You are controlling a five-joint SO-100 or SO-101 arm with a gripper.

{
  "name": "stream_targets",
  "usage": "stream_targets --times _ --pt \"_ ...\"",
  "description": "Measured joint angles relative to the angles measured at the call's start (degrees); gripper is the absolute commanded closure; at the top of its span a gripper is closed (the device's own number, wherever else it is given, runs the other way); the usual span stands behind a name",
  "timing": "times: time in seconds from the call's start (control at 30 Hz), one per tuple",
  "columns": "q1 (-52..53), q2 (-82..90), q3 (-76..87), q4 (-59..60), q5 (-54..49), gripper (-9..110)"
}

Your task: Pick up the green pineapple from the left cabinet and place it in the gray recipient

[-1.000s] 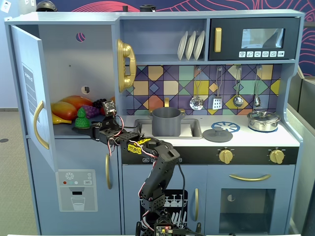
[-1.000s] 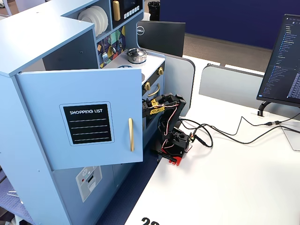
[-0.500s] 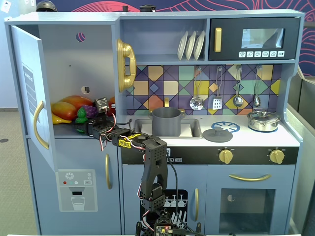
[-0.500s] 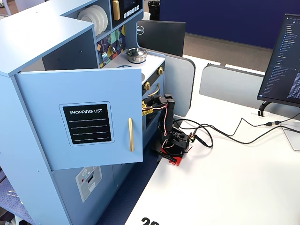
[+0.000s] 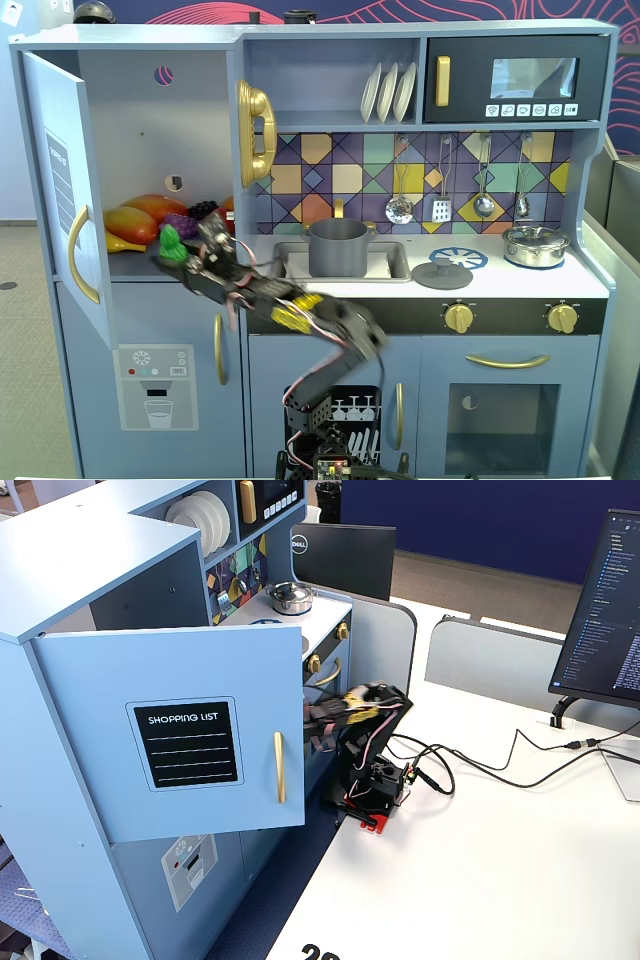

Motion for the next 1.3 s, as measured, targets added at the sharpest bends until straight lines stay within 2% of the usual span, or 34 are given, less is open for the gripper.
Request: stream_targets --times 0.17,0.3,0.53,0.77,1.13,1.17,1.27,1.3 --pt "0.44 18.19 6.86 7.73 -2.11 101" --pt "5.19 24.79 7.03 11.25 -1.49 101" --pt "26.10 25.31 2.46 14.59 7.29 101" --pt "51.68 16.08 -7.12 14.50 16.08 101" --pt "56.69 -9.05 -21.88 9.58 15.12 101" --pt "56.69 -11.78 -23.38 9.40 14.68 100" --pt "56.60 -18.81 -26.98 8.26 13.89 79" --pt "56.60 -20.57 -27.86 7.65 14.24 76"
